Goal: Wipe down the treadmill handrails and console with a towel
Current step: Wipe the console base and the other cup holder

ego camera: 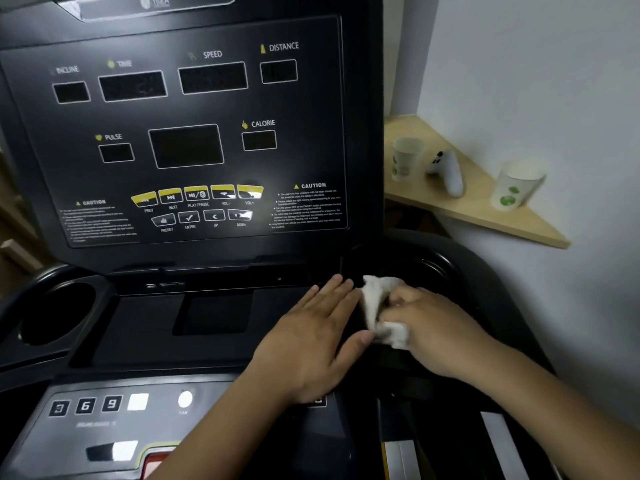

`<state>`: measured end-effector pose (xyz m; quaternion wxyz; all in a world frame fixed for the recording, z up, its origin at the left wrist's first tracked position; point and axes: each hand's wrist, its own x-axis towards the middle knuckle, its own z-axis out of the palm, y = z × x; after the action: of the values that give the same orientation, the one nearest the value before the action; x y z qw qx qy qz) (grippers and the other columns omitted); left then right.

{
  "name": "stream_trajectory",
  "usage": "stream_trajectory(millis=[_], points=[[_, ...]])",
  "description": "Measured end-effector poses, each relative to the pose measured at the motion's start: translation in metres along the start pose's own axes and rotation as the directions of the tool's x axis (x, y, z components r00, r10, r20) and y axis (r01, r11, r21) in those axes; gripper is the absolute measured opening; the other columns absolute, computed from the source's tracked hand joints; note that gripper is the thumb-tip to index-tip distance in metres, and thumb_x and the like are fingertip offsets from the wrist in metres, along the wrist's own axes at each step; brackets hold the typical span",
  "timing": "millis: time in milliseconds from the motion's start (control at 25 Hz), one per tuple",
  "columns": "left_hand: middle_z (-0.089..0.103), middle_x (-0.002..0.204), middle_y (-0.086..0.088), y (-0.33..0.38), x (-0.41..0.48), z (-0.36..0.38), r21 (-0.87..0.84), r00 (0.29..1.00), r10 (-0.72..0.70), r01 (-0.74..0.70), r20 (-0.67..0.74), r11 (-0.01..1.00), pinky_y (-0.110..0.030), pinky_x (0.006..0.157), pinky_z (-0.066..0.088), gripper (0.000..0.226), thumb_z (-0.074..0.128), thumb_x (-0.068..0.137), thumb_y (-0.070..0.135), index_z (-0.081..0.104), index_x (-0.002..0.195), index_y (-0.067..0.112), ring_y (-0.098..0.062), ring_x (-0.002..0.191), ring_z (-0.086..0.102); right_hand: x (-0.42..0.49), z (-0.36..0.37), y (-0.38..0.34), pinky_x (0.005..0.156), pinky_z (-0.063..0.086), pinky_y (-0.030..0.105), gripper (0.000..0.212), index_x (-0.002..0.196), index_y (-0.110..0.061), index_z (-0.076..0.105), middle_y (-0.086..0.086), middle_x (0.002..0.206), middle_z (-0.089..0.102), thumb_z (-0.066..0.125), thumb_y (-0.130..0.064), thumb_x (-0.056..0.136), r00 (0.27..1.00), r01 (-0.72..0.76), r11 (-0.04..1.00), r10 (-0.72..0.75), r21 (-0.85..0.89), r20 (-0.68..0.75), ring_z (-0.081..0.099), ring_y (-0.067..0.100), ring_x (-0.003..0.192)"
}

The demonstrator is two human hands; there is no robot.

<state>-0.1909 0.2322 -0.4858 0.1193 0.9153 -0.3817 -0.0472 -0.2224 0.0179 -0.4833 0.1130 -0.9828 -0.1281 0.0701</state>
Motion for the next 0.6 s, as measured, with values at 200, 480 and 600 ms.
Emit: stream_trajectory(millis=[200, 480, 600], points=[[0.012, 0.164, 0.007, -0.001, 0.0, 0.0, -0.014, 1.0, 0.0, 0.0, 0.01, 1.0, -0.025, 0.123, 0.0, 0.085, 0.0, 0.091, 0.069, 0.021, 0.157, 0.02, 0.0, 0.149, -0.008, -0.038, -0.002, 0.055, 0.068, 0.052, 0.033, 0.032, 0.084, -0.034, 0.07, -0.009, 0.105, 0.06, 0.078, -0.017, 0.057, 0.998, -0.033, 0.992, 0.027, -0.122, -0.049, 0.058, 0.02, 0.093], [0.01, 0.164, 0.011, -0.002, -0.002, -0.002, -0.024, 1.0, 0.006, -0.006, 0.014, 1.0, -0.022, 0.122, -0.002, 0.079, 0.005, 0.093, 0.067, 0.02, 0.157, 0.022, 0.004, 0.148, -0.011, 0.019, -0.019, 0.05, 0.092, 0.038, 0.036, 0.035, 0.115, -0.031, 0.068, -0.004, 0.127, 0.051, 0.064, -0.023, 0.082, 0.936, -0.294, 0.94, 0.248, -0.171, -0.249, 0.041, 0.024, 0.115], [0.01, 0.163, 0.011, -0.003, -0.003, 0.0, -0.027, 1.0, 0.015, -0.015, -0.001, 1.0, -0.023, 0.122, -0.001, 0.082, 0.002, 0.092, 0.069, 0.021, 0.156, 0.022, 0.004, 0.148, -0.01, -0.037, -0.006, 0.062, 0.068, 0.051, 0.037, 0.038, 0.086, -0.024, 0.075, 0.002, 0.109, 0.061, 0.082, -0.017, 0.049, 0.969, -0.186, 0.96, 0.144, -0.209, -0.2, 0.057, 0.029, 0.093]])
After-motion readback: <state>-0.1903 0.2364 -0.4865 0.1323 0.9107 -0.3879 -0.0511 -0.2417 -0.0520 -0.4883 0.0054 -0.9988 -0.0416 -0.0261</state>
